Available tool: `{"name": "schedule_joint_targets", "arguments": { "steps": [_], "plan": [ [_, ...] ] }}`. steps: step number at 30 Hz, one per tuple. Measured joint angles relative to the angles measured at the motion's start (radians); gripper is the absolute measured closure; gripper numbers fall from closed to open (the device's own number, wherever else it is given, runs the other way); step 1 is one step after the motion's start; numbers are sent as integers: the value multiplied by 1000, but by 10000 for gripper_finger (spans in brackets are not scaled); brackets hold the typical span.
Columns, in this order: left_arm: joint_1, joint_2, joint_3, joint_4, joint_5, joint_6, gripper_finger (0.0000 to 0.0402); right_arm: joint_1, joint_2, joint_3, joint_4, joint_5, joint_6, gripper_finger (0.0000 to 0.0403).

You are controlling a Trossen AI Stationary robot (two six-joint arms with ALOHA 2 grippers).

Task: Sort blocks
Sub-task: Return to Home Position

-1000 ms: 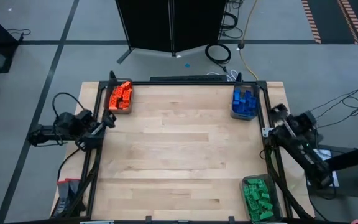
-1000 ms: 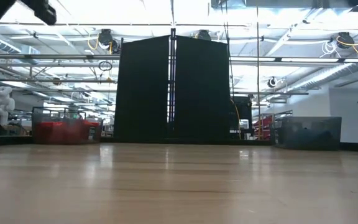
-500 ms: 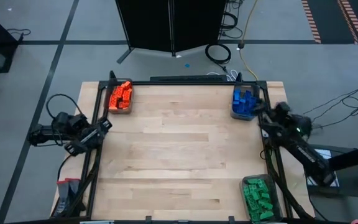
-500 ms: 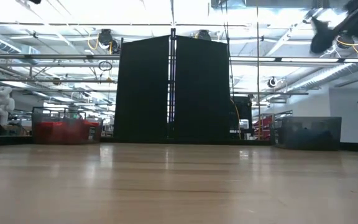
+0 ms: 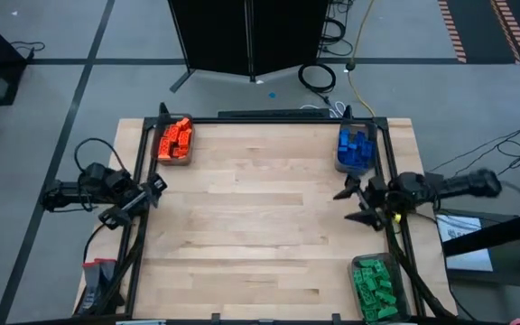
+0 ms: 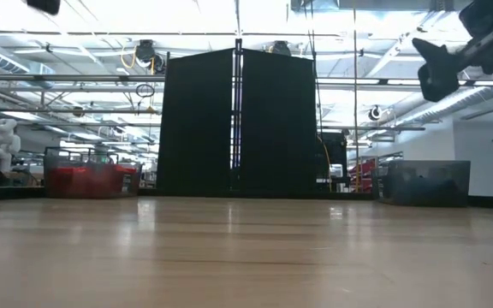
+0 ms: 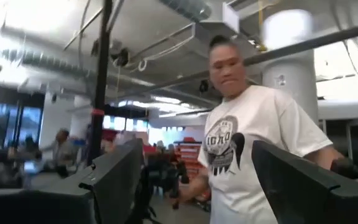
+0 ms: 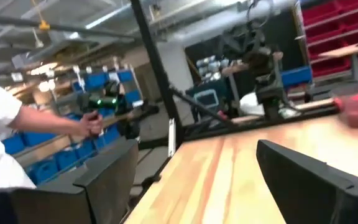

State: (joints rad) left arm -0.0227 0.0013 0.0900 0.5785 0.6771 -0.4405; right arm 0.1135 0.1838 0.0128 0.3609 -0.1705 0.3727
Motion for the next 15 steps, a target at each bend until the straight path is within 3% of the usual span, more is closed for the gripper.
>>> {"name": "schedule_joint_targets", "arguments": {
  "steps": [5,12,14,15],
  "plan": [
    [-9,0,-57,-16,-14,-45,98,177,99,0,90,105,-43,78],
    [-65,0,-83,-91,12,87,98,282,156,1,130,182,-52,78],
    [-80,0,-83,-150,-48,188,98,302,171,1,132,215,-48,78],
    [-88,0,-83,-192,-131,235,98,311,180,1,137,232,-48,78]
  ]
}}
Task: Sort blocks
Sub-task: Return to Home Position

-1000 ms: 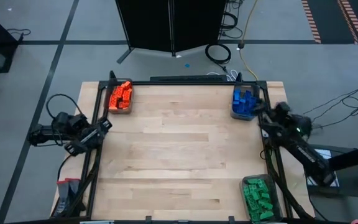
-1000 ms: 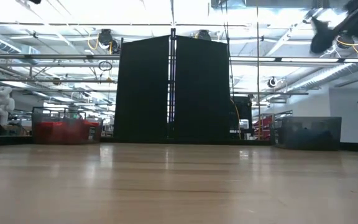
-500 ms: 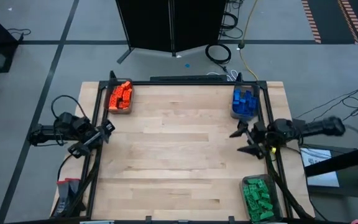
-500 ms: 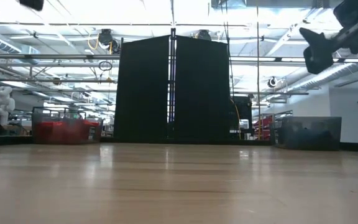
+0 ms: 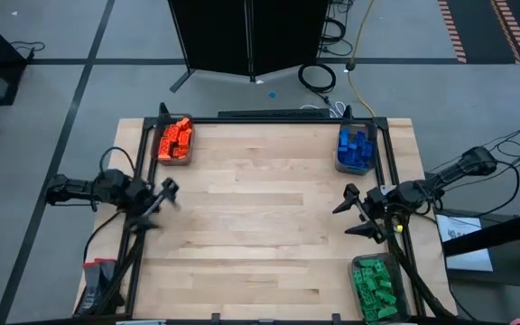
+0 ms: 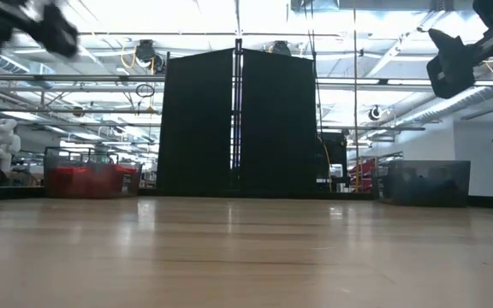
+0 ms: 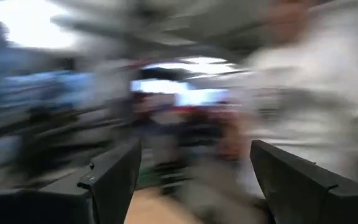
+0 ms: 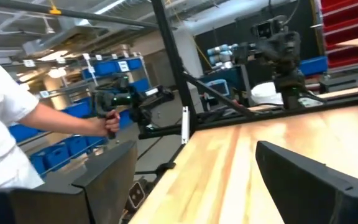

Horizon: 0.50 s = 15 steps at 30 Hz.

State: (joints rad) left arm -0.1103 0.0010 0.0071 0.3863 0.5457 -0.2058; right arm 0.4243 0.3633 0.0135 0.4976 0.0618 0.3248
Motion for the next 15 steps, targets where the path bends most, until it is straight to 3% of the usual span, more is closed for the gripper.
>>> {"name": "schedule_joint_targets", "arguments": {
  "steps": [2,5,7,9,12,15],
  "plan": [
    [-15,2,0,-84,-265,25,98,16,13,0,3,38,-8,78],
    [-33,13,0,-233,-726,-102,98,30,27,0,-18,96,-39,78],
    [-42,20,0,-309,-878,-154,98,31,39,0,-50,140,-58,78],
    [-53,25,0,-307,-874,-132,98,31,49,0,-91,189,-63,78],
    [-71,25,0,-224,-719,5,98,31,63,0,-146,296,-82,78],
    [-86,26,0,-236,-611,29,98,31,76,0,-189,444,-80,78]
  ]
}}
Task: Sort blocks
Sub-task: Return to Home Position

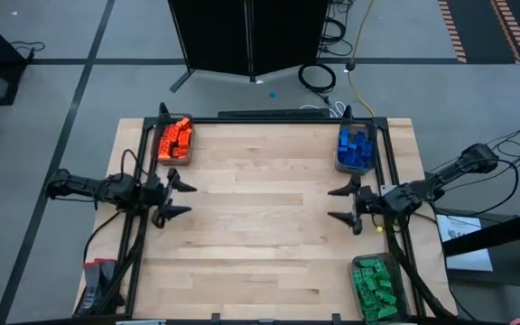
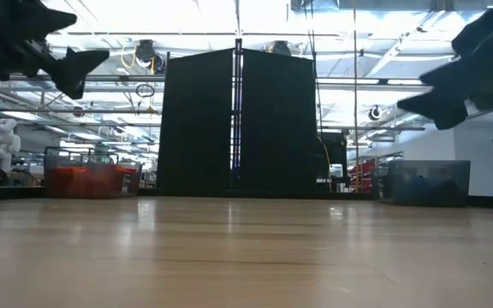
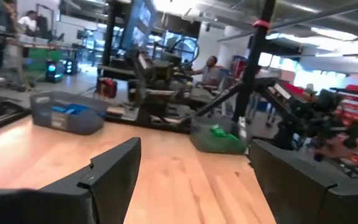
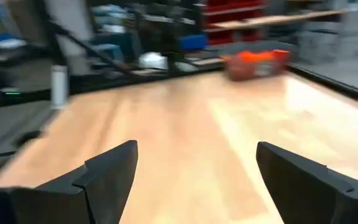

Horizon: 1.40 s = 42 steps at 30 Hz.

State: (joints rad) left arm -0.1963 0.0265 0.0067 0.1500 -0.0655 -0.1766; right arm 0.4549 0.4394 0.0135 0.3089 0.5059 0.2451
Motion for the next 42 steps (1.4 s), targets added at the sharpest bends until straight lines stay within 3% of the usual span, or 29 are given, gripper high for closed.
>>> {"name": "schedule_joint_targets", "arguments": {
  "steps": [3,21,31,33,38,40,42],
  "plan": [
    [-20,0,0,8,9,3,98,0,15,0,-41,68,38,78],
    [-127,12,-1,7,-1,52,98,4,125,0,16,67,136,78],
    [-160,77,-1,29,-168,44,98,18,127,0,103,70,68,78],
    [-159,66,-1,59,-75,31,98,18,127,0,161,73,22,78],
    [-160,0,-1,135,383,5,98,18,126,0,241,73,-118,78],
    [-160,-25,-2,128,456,1,98,18,126,0,212,74,-132,78],
    [-159,-25,-2,95,443,23,98,18,127,0,181,79,-137,78]
  ]
}}
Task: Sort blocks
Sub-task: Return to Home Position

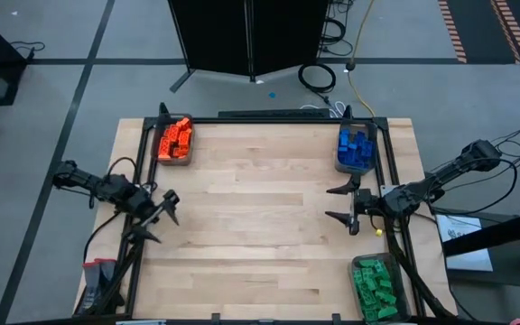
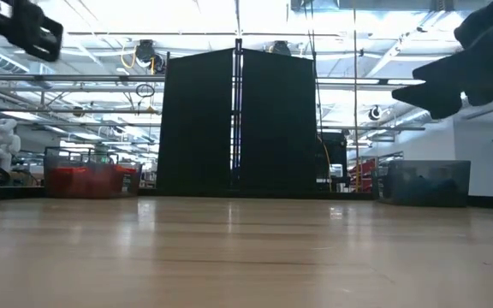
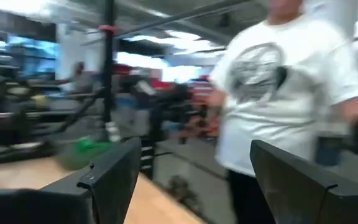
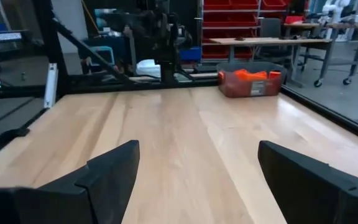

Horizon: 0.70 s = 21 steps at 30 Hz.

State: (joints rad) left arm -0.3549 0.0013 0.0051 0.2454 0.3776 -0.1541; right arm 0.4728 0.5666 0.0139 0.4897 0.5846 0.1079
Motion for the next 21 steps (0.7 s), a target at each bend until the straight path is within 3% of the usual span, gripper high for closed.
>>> {"name": "schedule_joint_targets", "arguments": {
  "steps": [7,21],
  "plan": [
    [2,0,0,-103,-275,14,98,0,-1,0,-26,18,31,78],
    [2,0,0,-105,-272,-22,98,0,-1,0,-62,13,63,78]
  ]
}}
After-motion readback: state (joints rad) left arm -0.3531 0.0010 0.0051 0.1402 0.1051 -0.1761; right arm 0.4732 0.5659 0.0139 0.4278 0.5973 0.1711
